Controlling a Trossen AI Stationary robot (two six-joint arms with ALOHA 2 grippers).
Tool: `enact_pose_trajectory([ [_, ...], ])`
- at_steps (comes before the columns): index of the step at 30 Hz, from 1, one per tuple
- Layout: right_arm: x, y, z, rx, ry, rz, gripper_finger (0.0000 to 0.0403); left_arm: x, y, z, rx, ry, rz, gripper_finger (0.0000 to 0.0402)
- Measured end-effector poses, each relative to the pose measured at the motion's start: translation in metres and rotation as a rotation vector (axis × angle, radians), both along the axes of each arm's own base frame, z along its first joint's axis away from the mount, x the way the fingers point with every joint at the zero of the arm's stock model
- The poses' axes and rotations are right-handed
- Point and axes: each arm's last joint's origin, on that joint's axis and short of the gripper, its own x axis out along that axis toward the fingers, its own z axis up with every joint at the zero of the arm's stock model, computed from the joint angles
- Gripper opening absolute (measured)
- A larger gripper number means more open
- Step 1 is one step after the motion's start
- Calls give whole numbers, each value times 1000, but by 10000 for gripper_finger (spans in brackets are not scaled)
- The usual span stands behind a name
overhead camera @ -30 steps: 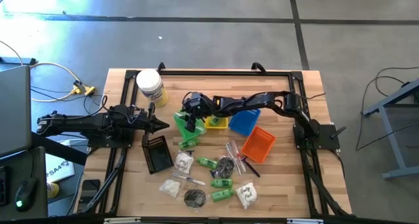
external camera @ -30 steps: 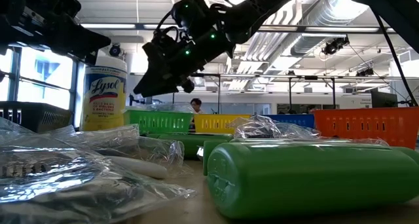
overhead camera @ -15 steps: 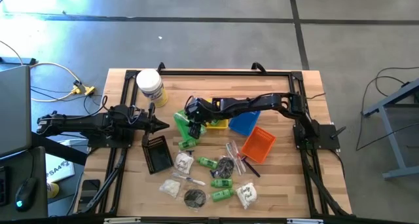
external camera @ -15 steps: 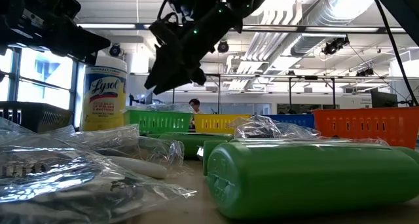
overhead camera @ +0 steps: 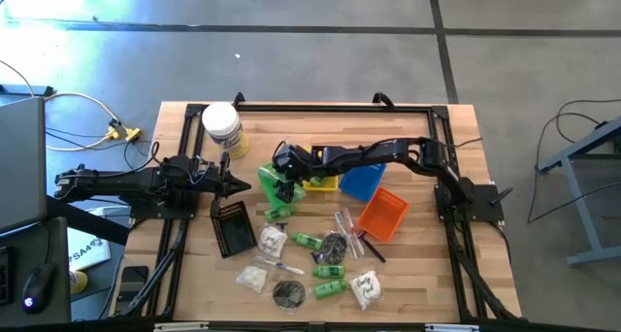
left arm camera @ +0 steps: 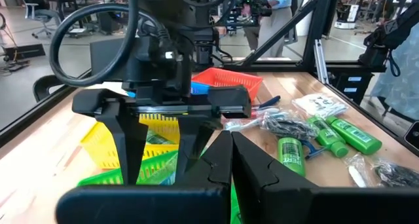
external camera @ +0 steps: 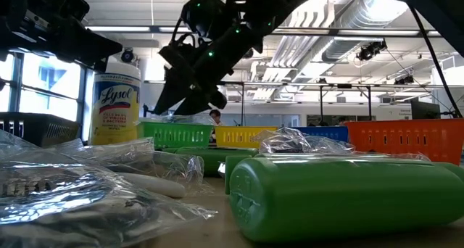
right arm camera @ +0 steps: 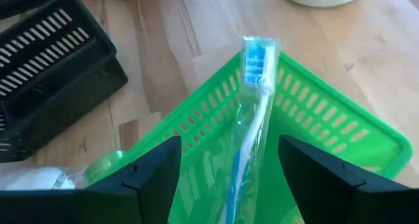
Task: Pick & Place Travel size toiletries
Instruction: Put the blue toothbrush into the green bin
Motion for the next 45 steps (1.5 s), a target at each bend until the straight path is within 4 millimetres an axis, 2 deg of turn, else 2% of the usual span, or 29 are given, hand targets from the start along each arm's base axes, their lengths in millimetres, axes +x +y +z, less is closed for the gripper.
enact_pose_trajectory([
  [6, 0, 0, 0, -25, -4, 27, 227, 0, 0, 0, -1, 0, 0, 0],
  [11, 1, 0, -12, -28, 31, 34, 205, 0, 0, 0, 0, 0, 0, 0],
  [19, 3, -1, -17, -59, 39, 39, 179, 0, 0, 0, 0, 0, 0, 0],
  [23, 3, -1, -17, -74, 39, 48, 135, 0, 0, 0, 0, 0, 0, 0],
  [29, 4, -1, -16, -87, 28, 65, 30, 0, 0, 0, 1, 0, 0, 0],
  [32, 5, -1, -15, -99, 12, 73, 23, 0, 0, 0, 1, 1, 0, 0],
  [37, 9, -2, 0, -113, 13, 67, 49, 0, 0, 0, 1, 0, 0, 0],
  [43, 11, 9, 32, -179, 100, 106, 17, 0, 0, 0, 1, 0, 1, 0],
  [45, 8, 14, 41, -188, 143, 114, 19, 0, 0, 0, 1, 1, 0, 0],
])
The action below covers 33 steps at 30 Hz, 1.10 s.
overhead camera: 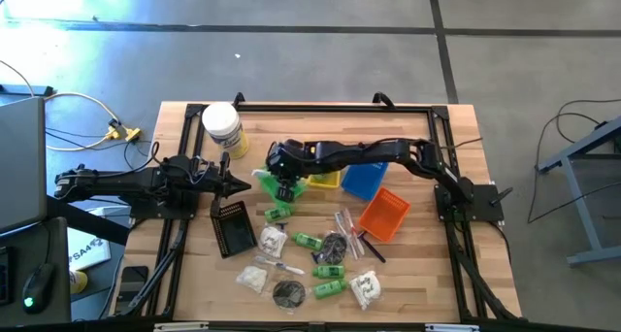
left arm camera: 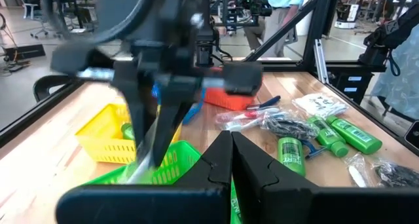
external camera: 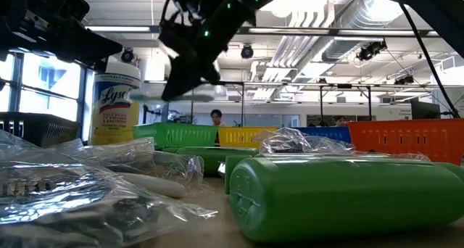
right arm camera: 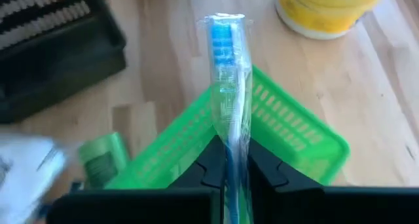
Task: Pick & Place Travel size toiletries
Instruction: Put the blue toothbrush into the green bin
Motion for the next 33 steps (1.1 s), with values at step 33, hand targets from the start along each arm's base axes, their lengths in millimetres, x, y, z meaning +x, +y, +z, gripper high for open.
enact_pose_trajectory([
  [33, 10, -7, -45, 38, 102, -115, 162, 0, 0, 0, 24, -4, 1, 0],
])
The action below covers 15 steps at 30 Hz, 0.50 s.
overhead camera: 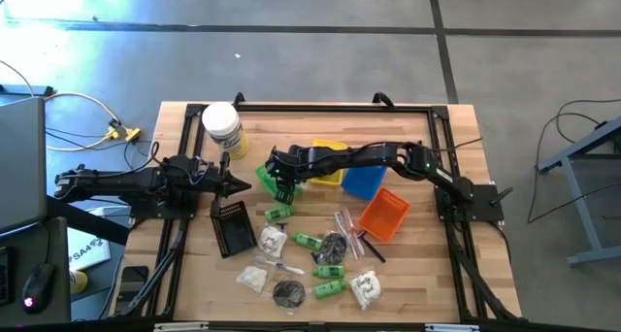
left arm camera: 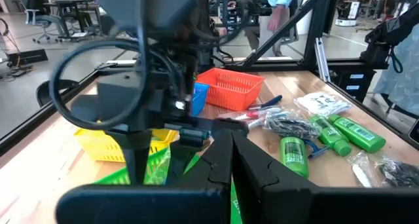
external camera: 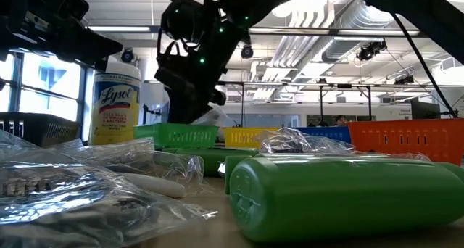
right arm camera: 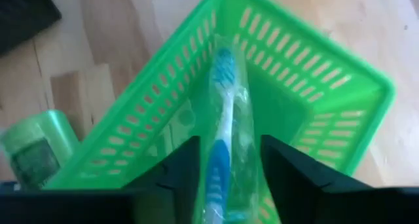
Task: Pick & Place Travel size toiletries
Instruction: Put the blue toothbrush into the green bin, then put the cotton pack into the black bin
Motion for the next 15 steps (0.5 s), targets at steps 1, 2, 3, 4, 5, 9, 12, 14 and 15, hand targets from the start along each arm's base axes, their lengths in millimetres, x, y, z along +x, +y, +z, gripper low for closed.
enact_pose_trajectory([
  [1, 0, 0, 0, 9, -7, 5, 172, 0, 0, 0, 0, 0, 0, 0],
  [2, 0, 0, 0, 10, -7, 4, 181, 0, 0, 0, 0, 0, 0, 0],
  [3, 1, 0, 0, 10, -8, 2, 188, 0, 0, 0, 0, 0, 0, 0],
  [4, 0, 0, 1, 5, -8, 0, 193, 0, 0, 0, 0, 1, 0, 0],
  [5, 0, 0, 2, -2, -10, -4, 196, 0, 0, 0, 0, 0, 0, 0],
  [9, -5, 0, 27, -23, -50, -1, 200, 0, 0, 0, -1, 4, 0, 0],
  [12, -13, 2, 59, -15, -121, 63, 196, 0, 0, 0, -5, 4, -1, 0],
  [14, -20, 4, 85, -30, -176, 99, 187, 0, 0, 0, -13, 5, -2, 0],
  [15, -24, 6, 100, -41, -220, 123, 181, 0, 0, 0, -20, 5, -2, 0],
])
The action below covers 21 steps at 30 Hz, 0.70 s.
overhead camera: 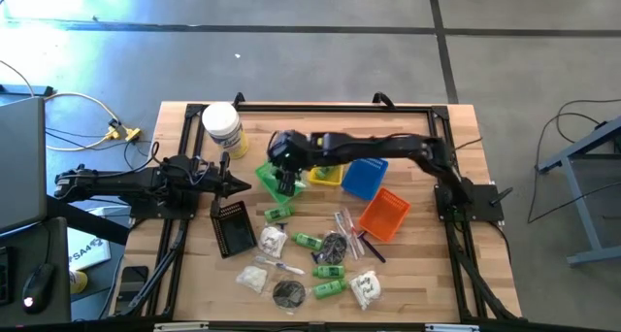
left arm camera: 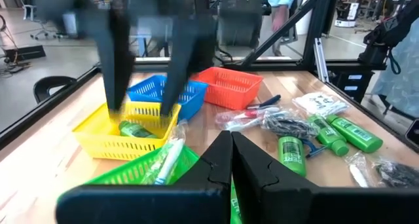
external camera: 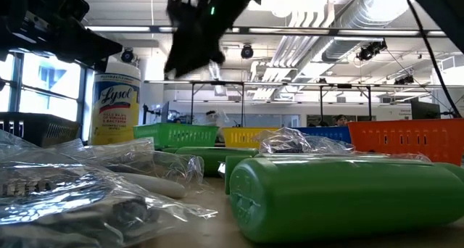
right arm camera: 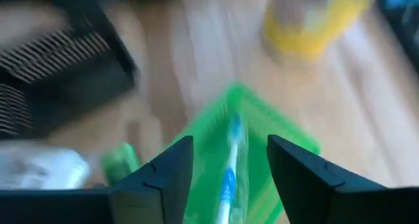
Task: Pick & Place Travel size toiletries
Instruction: Put the cotton pack into the black bin
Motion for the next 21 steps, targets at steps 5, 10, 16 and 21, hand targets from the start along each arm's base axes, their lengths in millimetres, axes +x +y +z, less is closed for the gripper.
enact_pose_trajectory([
  [5, -36, 23, 81, -71, -295, 149, 106, 0, 0, -1, -8, 15, 0, 0],
  [10, -91, 46, 120, -58, -578, 312, 11, 0, 0, -4, -14, 45, 1, 0],
  [16, -170, 49, 115, -54, -817, 251, 3, 0, 0, -5, -32, 53, 2, 0],
  [21, -224, 45, 74, -34, -878, 135, 3, 0, 0, -4, -35, 44, 3, 0],
])
